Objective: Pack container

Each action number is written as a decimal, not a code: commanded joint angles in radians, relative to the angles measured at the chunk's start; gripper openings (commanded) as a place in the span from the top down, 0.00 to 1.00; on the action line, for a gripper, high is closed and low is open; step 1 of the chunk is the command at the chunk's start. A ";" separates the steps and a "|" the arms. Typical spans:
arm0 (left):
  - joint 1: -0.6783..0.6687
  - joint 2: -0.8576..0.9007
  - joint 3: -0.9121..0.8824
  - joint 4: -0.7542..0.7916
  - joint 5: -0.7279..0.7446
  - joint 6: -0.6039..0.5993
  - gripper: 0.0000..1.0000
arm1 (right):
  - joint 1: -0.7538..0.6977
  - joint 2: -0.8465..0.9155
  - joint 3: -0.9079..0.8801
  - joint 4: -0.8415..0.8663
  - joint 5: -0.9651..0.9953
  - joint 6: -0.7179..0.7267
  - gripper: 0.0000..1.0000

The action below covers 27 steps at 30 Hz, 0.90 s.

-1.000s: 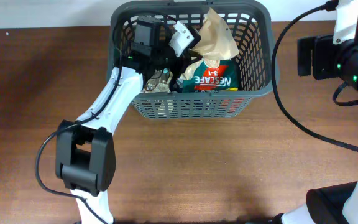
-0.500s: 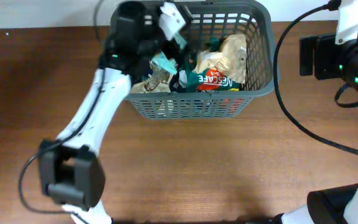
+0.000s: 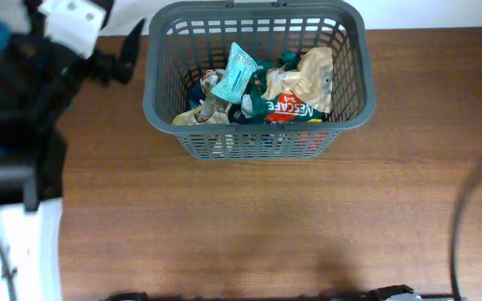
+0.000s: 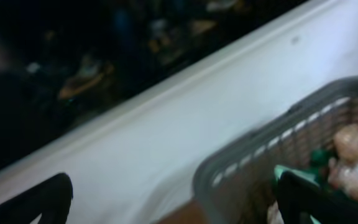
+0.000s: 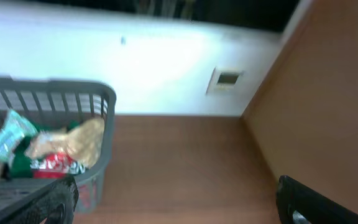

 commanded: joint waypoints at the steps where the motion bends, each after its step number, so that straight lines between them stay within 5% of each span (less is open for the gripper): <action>1: 0.023 -0.094 0.005 -0.068 -0.111 0.009 0.01 | -0.004 -0.106 -0.046 -0.006 0.017 0.013 0.01; 15: 0.022 -0.590 0.002 -0.431 -0.143 -0.069 0.01 | -0.004 -0.699 -0.507 0.005 -0.021 0.022 0.01; 27: 0.022 -0.922 -0.032 -0.884 -0.392 -0.282 0.01 | -0.069 -0.945 -0.595 -0.007 -0.017 -0.008 0.01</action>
